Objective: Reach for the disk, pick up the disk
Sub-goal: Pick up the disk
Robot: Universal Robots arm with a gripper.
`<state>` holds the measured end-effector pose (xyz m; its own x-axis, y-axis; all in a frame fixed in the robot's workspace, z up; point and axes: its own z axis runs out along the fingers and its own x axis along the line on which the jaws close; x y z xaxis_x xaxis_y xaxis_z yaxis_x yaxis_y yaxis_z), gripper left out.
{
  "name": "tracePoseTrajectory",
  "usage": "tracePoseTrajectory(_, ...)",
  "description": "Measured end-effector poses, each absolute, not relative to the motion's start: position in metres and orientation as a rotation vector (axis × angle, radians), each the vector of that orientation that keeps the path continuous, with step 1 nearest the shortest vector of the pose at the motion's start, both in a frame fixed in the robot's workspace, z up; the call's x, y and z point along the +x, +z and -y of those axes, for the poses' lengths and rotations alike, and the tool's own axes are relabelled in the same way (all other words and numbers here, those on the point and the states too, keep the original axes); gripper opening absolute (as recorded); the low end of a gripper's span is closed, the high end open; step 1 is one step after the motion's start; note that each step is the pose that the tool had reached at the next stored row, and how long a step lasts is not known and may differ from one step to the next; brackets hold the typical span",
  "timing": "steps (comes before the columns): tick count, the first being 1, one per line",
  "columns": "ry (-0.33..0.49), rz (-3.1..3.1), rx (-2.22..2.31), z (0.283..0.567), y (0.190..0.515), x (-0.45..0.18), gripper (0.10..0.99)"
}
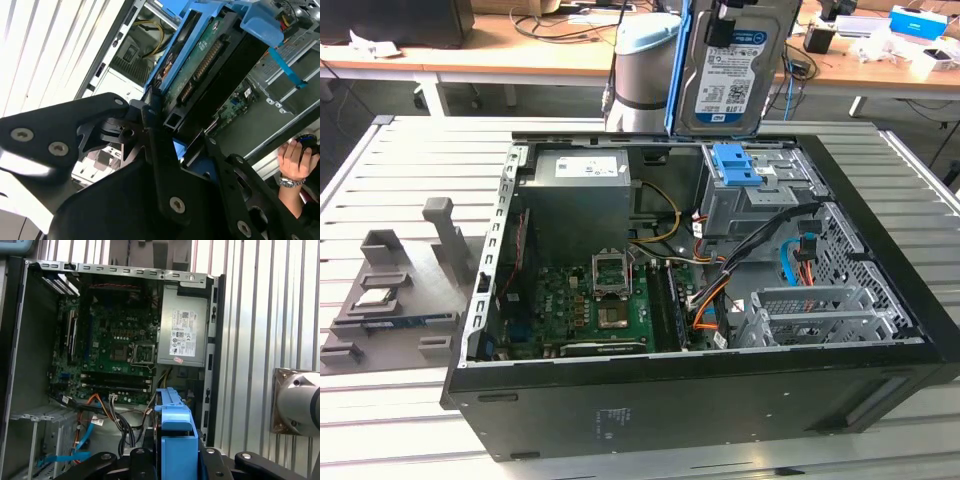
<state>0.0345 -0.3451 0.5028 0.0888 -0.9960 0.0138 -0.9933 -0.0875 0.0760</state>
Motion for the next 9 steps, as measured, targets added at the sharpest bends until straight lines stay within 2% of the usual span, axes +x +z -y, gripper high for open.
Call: tracePoseTrajectory(9,-0.063,2.076,2.268,0.3509,0.5026,0.0457,0.369)
